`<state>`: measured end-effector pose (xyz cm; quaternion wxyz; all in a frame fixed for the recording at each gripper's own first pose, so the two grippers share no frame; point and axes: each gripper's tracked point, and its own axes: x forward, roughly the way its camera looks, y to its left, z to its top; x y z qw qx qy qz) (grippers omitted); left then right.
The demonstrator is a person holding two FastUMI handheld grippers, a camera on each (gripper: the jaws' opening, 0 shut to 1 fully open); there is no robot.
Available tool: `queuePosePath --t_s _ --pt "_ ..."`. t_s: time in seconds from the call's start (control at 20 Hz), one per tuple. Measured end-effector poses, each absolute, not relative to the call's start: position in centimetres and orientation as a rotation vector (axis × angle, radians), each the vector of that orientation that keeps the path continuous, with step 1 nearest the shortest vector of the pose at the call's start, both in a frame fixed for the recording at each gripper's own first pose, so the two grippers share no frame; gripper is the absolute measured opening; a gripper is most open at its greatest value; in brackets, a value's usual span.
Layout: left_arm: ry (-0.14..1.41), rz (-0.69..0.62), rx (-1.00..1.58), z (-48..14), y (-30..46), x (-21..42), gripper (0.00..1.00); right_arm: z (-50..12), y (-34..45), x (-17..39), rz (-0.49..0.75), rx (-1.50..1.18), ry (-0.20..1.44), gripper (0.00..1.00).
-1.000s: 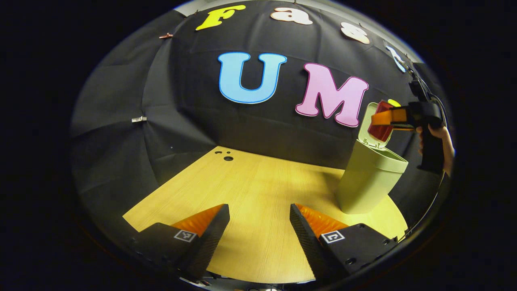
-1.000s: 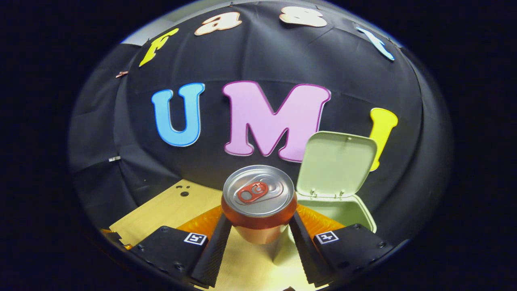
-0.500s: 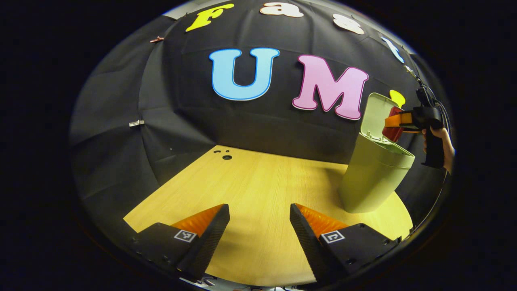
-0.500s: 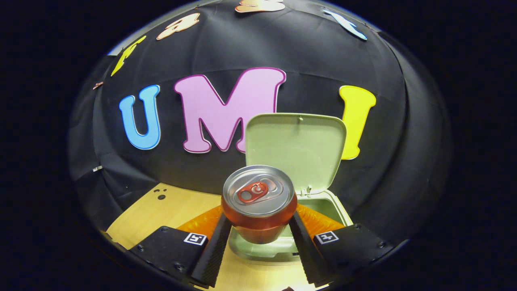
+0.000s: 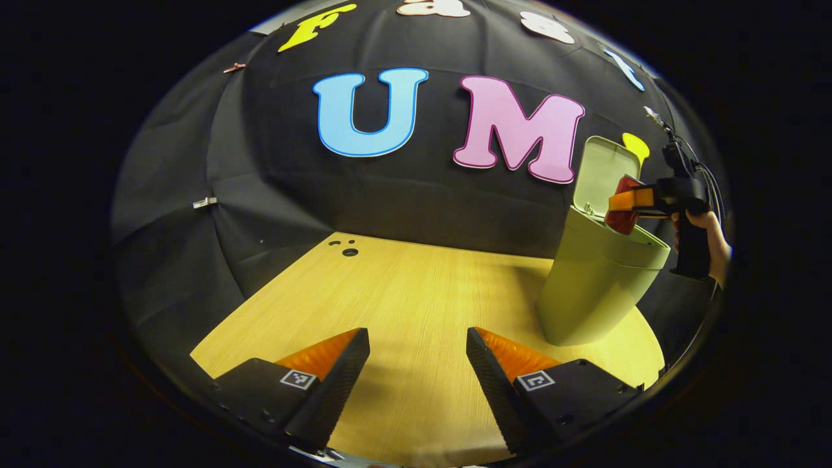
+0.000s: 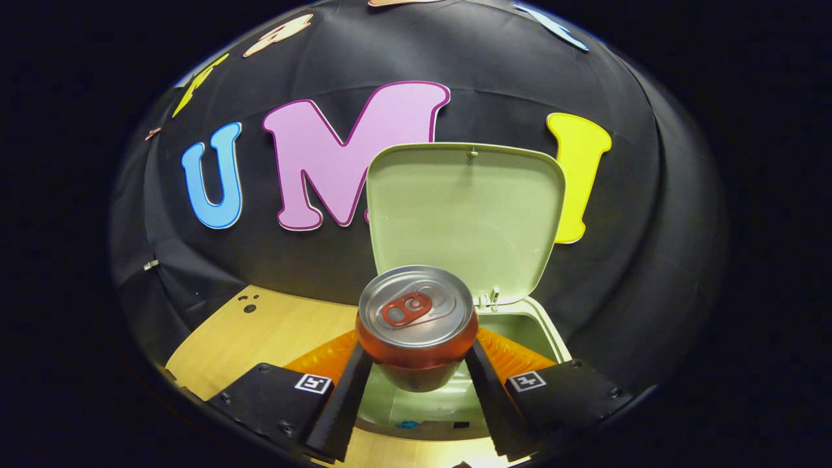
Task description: Press the lid of the desktop garbage bin to open it, pick up the crumpled paper on the desktop and throw it into the bin, then pick up the pop can on the desktop and drop it into the bin, and finally close the garbage bin lid.
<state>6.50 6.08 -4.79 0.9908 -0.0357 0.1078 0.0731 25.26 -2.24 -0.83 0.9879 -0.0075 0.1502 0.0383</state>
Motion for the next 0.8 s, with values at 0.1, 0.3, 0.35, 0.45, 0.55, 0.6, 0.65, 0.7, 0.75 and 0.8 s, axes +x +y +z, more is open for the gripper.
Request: queuePosePath --t_s 0.1,0.3,0.35,0.45,0.55,0.6,0.65,0.7,0.75,0.8 --pt "0.227 0.150 -0.084 -5.2 6.2 6.4 0.96 -1.2 -2.5 25.5 0.070 -0.022 0.306 0.84" --pt "0.250 0.186 -0.094 -6.1 7.6 6.1 0.96 -1.5 -3.1 25.8 0.049 -0.025 0.307 0.98" --pt "0.255 0.191 -0.101 -6.7 7.7 6.4 0.96 -1.4 -3.4 25.8 0.044 -0.024 0.305 1.00" --pt "0.262 0.196 -0.119 -6.9 8.0 6.2 0.96 -0.6 -3.5 25.6 0.034 -0.024 0.284 1.00" --pt "0.267 0.201 -0.131 -7.1 8.3 6.2 0.96 0.6 -3.2 24.8 0.032 -0.027 0.249 1.00" --pt "0.268 0.202 -0.134 -7.1 8.3 6.0 0.96 1.4 -3.0 24.6 0.035 -0.029 0.236 1.00" --pt "0.268 0.200 -0.134 -7.1 8.3 5.9 0.96 2.6 -3.1 24.5 0.037 -0.032 0.221 1.00" --pt "0.268 0.199 -0.131 -7.1 8.3 5.9 0.96 3.6 -3.0 24.5 0.040 -0.037 0.204 1.00" --pt "0.268 0.198 -0.127 -7.1 8.3 5.9 0.96 4.7 -3.1 24.4 0.042 -0.040 0.182 0.99" --pt "0.268 0.198 -0.124 -7.2 8.2 5.8 0.96 5.9 -3.1 24.4 0.045 -0.043 0.161 0.99"
